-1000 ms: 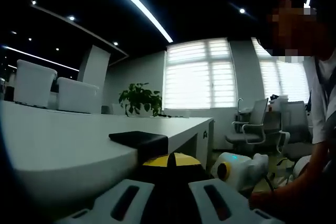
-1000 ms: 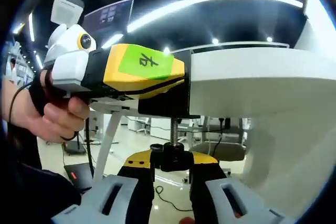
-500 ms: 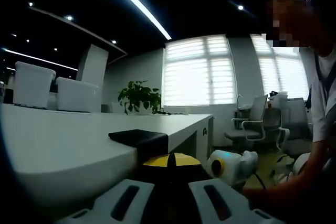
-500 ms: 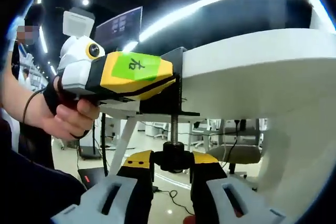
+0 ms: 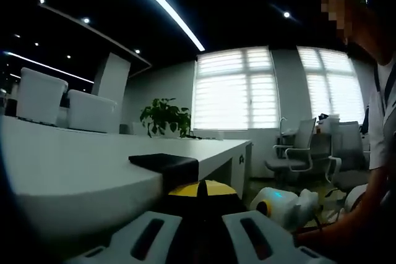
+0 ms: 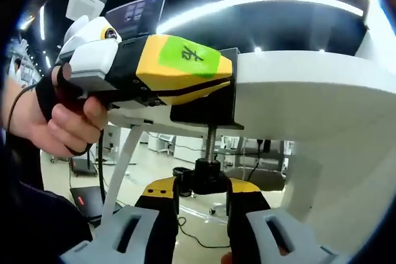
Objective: Clamp the fixed fixture on the desktop, loosen the retaining clip, secure it to the edge of the desk, and tighten the retaining clip.
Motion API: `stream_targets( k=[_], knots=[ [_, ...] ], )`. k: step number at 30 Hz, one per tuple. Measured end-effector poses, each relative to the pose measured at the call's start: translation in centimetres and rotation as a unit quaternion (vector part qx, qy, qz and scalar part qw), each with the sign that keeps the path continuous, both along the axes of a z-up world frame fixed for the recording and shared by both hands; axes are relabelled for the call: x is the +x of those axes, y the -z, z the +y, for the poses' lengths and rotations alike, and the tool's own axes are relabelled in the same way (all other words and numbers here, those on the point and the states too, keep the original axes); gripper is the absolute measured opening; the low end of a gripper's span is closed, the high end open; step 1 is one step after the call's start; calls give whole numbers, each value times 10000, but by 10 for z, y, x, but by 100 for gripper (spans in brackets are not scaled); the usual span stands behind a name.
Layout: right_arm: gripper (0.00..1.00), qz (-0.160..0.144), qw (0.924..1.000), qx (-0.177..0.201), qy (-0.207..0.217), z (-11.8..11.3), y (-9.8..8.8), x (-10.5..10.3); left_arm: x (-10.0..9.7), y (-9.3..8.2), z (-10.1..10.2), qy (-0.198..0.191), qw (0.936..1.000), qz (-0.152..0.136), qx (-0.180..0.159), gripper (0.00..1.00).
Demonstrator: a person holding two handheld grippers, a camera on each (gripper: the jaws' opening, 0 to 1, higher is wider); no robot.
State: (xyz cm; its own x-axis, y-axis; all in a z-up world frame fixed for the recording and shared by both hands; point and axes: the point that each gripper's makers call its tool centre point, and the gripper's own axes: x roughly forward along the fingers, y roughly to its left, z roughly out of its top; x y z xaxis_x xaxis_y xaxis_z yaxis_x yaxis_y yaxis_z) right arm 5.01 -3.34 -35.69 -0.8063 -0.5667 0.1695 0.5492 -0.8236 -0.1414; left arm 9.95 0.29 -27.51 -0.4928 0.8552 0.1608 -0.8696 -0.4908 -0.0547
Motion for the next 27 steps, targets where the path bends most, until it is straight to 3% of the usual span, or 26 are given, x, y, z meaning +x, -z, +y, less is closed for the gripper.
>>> stream_targets(
  k=[12,18,24,27],
  knots=[
    [26,128,9998,141,-60,2,-4,-4,-2,1,-1,14,10000,-3,-77,1],
    [26,161,9959,329,-824,-3,-3,-1,-3,0,-1,23,10000,-4,-67,1],
    [25,96,9903,308,-1353,-6,-3,-1,-3,0,-1,39,9999,29,-91,1],
    [25,62,9857,117,-1681,-10,-4,3,-3,-1,-2,43,10000,36,-65,1]
  ],
)
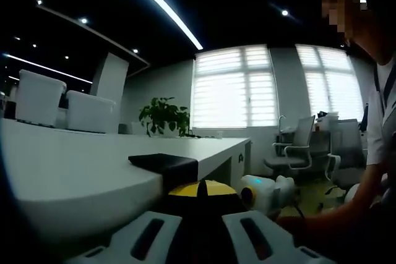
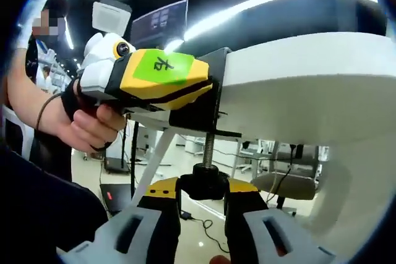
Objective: Clamp the fixed fixture on the desktop, loosen the retaining clip, secure it to the edge of the desk, and tighten the retaining clip.
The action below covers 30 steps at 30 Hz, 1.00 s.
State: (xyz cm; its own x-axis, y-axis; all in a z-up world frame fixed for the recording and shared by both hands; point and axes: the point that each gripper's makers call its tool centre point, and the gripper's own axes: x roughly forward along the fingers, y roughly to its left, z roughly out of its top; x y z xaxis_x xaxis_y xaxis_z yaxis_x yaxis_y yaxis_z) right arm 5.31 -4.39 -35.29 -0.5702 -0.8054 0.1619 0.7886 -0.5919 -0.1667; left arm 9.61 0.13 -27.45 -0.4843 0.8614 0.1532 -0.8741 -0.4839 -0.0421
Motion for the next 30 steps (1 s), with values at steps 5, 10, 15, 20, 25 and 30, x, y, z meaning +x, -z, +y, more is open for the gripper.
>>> stream_targets(
  k=[5,10,15,20,25,30],
  knots=[
    [25,-36,9998,-93,-173,-2,0,1,-1,-1,-1,2,10000,14,-37,1],
    [27,-68,9998,13,210,5,3,-4,-2,1,-1,20,10000,-24,-32,1],
    [36,-120,9986,-65,520,13,5,2,-1,0,0,10,10000,-31,22,1],
    [36,-10,9946,73,1035,15,7,14,-1,0,-1,14,10000,-29,38,1],
    [36,164,9901,-22,1394,9,-5,15,-3,0,-2,-2,10000,-30,23,1],
    [32,236,9854,-89,1683,9,-13,7,-2,-2,-4,-9,10000,-18,2,1]
  ],
)
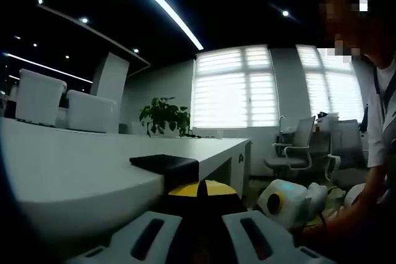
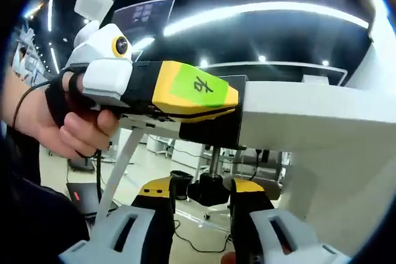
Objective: Clamp the fixed fixture on the desktop, loosen the retaining clip, secure it to the edge of the desk, and tighten the retaining clip.
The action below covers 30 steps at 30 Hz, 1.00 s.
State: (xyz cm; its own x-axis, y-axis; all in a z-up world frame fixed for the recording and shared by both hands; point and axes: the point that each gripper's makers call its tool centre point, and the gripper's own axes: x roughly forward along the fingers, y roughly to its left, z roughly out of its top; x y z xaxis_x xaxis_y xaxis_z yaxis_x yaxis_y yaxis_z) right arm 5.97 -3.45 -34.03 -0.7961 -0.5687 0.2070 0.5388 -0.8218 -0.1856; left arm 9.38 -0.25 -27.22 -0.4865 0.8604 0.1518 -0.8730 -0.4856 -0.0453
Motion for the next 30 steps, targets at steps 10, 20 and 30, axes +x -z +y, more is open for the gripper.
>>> stream_targets(
  k=[10,20,30],
  knots=[
    [26,-13,10000,11,-28,3,0,-5,4,0,2,-16,10000,18,-7,1],
    [26,34,9947,121,-1024,0,0,-1,8,1,5,-4,10000,12,-56,1],
    [26,30,9895,32,-1442,-3,-1,0,11,2,5,3,10000,32,-85,1]
  ],
)
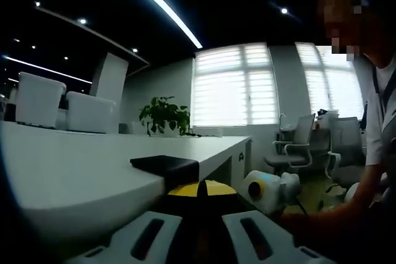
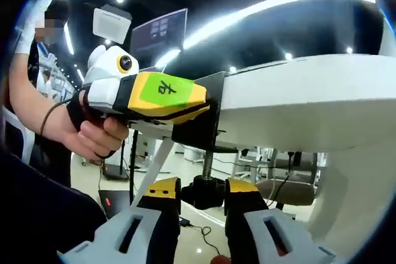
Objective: Clamp the fixed fixture on the desktop, loosen the retaining clip, secure it to the edge of the desk, and tighten the retaining clip.
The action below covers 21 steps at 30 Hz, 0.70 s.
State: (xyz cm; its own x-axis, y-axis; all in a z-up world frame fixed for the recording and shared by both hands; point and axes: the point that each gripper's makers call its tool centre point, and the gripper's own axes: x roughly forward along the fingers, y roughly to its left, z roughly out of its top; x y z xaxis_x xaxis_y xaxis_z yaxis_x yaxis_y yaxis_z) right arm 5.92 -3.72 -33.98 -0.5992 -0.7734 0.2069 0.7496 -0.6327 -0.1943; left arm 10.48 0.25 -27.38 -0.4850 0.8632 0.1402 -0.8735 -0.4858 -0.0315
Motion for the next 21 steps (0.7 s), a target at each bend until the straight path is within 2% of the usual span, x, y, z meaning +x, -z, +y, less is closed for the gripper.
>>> stream_targets(
  k=[2,5,7,9,17,21],
  knots=[
    [27,75,9995,87,300,5,0,-3,1,1,0,15,10000,-7,-15,1],
    [32,16,9973,141,726,11,4,-3,1,1,1,21,10000,-28,15,1],
    [33,-93,9967,14,810,14,7,2,2,1,1,19,10000,-28,33,1],
    [33,-333,9961,-183,791,15,12,8,1,1,1,15,10000,-29,27,1],
    [33,-399,9939,-95,1022,4,12,9,0,1,1,-1,10000,-26,12,1],
    [29,-399,9920,-122,1193,9,12,4,0,1,1,-11,10000,-21,-8,1]
  ],
)
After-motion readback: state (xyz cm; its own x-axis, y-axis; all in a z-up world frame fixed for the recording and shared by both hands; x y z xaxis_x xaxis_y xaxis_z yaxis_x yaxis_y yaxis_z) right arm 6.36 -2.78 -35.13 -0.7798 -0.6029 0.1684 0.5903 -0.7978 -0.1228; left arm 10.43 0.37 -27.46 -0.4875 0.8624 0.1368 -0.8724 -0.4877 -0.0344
